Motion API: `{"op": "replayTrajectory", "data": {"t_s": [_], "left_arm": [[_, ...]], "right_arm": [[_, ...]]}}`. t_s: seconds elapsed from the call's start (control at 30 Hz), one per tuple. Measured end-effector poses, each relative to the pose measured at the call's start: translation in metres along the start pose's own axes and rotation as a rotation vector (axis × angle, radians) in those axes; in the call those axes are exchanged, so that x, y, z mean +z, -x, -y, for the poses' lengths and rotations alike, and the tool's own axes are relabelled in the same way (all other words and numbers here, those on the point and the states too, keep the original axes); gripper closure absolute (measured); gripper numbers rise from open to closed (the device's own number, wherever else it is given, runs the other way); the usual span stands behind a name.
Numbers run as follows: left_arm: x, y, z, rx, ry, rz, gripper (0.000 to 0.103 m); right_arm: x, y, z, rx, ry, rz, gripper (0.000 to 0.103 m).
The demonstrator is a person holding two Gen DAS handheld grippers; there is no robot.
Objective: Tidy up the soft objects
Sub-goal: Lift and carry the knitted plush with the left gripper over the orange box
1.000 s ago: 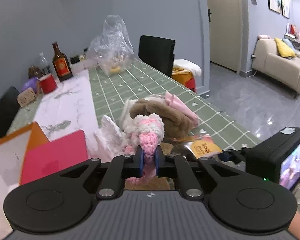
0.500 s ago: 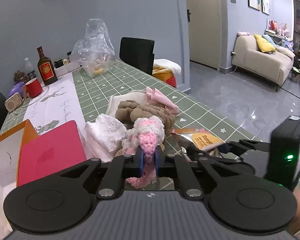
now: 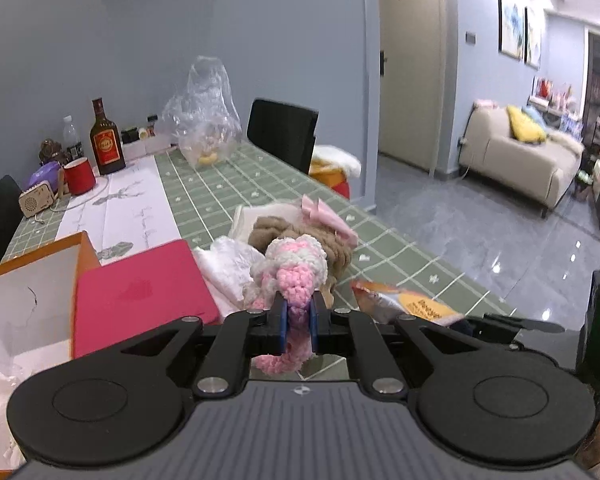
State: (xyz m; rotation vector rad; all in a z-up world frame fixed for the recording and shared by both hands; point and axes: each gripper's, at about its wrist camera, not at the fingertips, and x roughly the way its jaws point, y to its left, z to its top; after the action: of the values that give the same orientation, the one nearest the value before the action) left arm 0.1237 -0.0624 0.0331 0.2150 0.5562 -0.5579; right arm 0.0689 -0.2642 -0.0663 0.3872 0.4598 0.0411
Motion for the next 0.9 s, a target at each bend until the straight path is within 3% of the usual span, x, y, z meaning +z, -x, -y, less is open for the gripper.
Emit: {"op": "replayTrajectory", "data": {"t_s": [0.4, 0.57, 0.73, 0.9], "left_arm": [[-0.02, 0.039, -0.052, -0.037, 0.142, 0.059, 0.091], [-0.022, 0.055, -0.064, 0.003, 0.145, 0.108, 0.091], [-0.024, 0.063, -0.074, -0.022, 0.164, 0.102, 0.092], [-0.017, 0.081, -0.083, 0.007, 0.161, 0.148, 0.092]], "right_arm": [[0.007, 0.018, -0.048, 0.094, 0.043, 0.029, 0.061], [0.006, 0.024, -0.067, 0.113, 0.075, 0.041, 0.061], [0.006, 0.026, -0.078, 0.123, 0.087, 0.048, 0.061], [0.012, 0.03, -0.093, 0.151, 0.096, 0.069, 0.061]]}}
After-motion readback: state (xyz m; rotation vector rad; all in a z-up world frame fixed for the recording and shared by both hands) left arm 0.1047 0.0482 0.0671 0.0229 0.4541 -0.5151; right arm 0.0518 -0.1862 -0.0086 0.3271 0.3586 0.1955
